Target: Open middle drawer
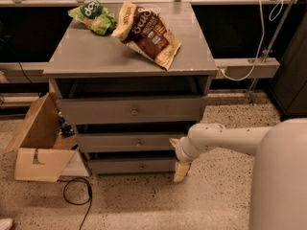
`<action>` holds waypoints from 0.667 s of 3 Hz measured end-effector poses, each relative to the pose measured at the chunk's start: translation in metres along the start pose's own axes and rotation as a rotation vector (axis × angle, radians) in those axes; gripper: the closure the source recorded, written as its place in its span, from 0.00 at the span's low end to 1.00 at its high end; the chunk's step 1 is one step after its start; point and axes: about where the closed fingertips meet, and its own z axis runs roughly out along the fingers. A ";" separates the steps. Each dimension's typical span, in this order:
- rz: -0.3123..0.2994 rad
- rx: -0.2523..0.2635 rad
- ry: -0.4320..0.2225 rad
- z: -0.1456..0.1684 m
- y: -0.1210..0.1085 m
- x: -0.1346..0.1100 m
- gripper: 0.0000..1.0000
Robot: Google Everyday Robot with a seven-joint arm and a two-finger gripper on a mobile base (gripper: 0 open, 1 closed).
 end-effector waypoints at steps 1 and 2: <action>-0.012 0.046 0.070 0.016 -0.025 0.013 0.00; -0.019 0.115 0.118 0.029 -0.057 0.017 0.00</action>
Offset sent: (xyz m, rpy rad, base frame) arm 0.0901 -0.0030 -0.0171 -0.1382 -0.1842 -0.0695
